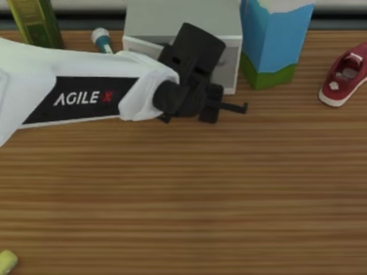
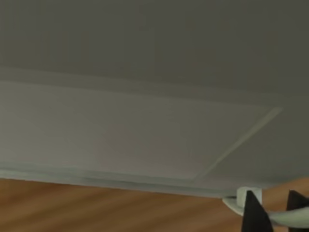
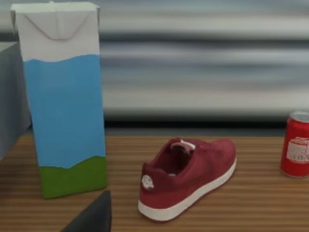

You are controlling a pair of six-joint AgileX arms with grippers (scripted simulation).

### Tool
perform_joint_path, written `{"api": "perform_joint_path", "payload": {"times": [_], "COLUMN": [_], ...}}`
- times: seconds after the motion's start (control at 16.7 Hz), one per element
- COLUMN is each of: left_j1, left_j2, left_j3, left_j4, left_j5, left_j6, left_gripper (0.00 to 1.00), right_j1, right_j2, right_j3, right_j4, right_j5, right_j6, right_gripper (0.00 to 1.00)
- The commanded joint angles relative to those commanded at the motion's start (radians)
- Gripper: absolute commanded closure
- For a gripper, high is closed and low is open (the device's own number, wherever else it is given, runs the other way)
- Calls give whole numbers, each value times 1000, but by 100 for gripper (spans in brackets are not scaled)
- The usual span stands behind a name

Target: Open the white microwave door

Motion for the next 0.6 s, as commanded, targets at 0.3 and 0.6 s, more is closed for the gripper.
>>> {"api": "perform_joint_path", "payload": {"times": [0.3,0.6], "left_j1": [10,10], "left_j2": [-16,-16], "left_j3": [-32,-32], "left_j4": [12,12], "left_j5": [18,18], "left_j6": [29,29], "left_gripper": [100,100], "right_j1": [0,0], "right_j2": [0,0], "right_j3": [0,0], "right_j4": [0,0], "right_j5": [0,0], "right_j6": [0,0], "right_gripper": [0,0]}}
